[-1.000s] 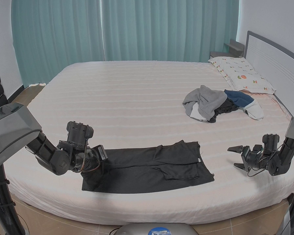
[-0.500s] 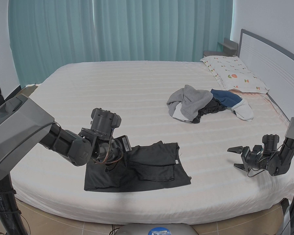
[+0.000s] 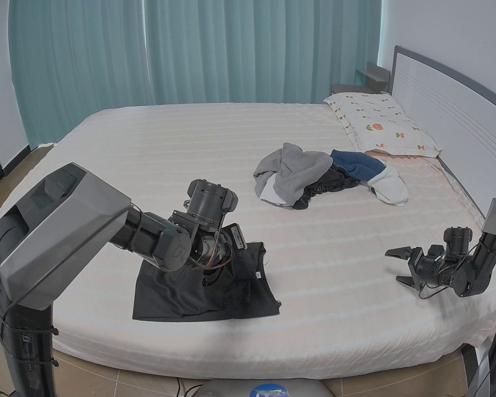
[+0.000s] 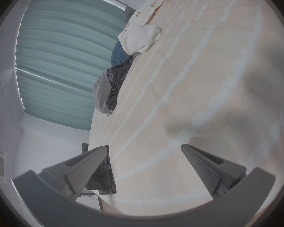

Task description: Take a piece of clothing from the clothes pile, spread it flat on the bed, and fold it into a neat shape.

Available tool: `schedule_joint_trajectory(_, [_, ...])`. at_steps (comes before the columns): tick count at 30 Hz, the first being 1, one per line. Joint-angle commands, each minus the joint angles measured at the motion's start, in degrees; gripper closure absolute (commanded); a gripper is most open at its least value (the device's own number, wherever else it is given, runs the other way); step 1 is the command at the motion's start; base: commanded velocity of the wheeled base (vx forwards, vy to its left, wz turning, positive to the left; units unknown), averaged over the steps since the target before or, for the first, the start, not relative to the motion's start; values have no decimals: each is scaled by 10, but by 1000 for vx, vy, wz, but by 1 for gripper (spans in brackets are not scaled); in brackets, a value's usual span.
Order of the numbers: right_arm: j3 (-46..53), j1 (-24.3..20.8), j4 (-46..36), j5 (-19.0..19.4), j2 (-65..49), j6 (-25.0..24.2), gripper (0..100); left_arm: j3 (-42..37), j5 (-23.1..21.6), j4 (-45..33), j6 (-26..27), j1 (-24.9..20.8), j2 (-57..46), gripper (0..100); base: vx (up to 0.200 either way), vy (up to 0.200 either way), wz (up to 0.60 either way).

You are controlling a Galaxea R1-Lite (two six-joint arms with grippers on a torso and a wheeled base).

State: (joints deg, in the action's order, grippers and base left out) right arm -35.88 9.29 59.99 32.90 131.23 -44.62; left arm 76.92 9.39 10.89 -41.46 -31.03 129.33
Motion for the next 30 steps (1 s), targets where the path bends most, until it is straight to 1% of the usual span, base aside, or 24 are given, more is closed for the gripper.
schedule_joint_trajectory(1, [0, -1, 0, 1, 1, 4, 0, 16, 1, 0, -5, -8, 36, 100, 0, 0, 0])
schedule_joint_trajectory(5, [1, -1, 0, 1, 1, 7, 0, 21, 1, 0, -12, -11, 43, 100, 0, 0, 0])
schedule_joint_trajectory(6, [1, -1, 0, 1, 1, 7, 0, 20, 0, 0, -14, -11, 42, 0, 0, 0, 0])
schedule_joint_trajectory(8, [1, -1, 0, 1, 1, 7, 0, 18, -3, -1, -17, -13, 39, 0, 0, 0, 0])
schedule_joint_trajectory(10, [1, -1, 0, 1, 3, 7, 0, 19, -4, 0, -32, -22, 37, 0, 0, 0, 0])
schedule_joint_trajectory(13, [1, -1, 0, 1, 3, 8, 0, 19, -4, 3, -44, -23, 36, 0, 0, 0, 0])
schedule_joint_trajectory(20, [1, -1, 0, 1, 3, 8, 0, 4, -4, 0, -66, -4, -1, 0, 0, 0, 0])
schedule_joint_trajectory(23, [1, -1, 0, 1, 3, 8, 0, -47, -12, 5, -87, 21, -29, 0, 0, 0, 0])
schedule_joint_trajectory(25, [1, -1, 0, 1, 3, 8, 0, -80, -25, 10, -104, 33, -43, 0, 0, 0, 0])
schedule_joint_trajectory(26, [1, -1, 0, 1, 3, 8, 0, -80, -25, 10, -104, 33, -43, 0, -200, 0, 0])
schedule_joint_trajectory(28, [1, -1, 0, 1, 3, 8, 0, -130, -58, 25, -121, 56, -66, 0, -200, 0, 0])
schedule_joint_trajectory(29, [1, -1, 0, 1, 3, 8, 0, -135, -61, 26, -122, 58, -69, 0, 0, 0, 0])
schedule_joint_trajectory(30, [1, -1, 0, 1, 3, 8, 0, -160, -80, 41, -129, 73, -80, 0, 0, 0, 0])
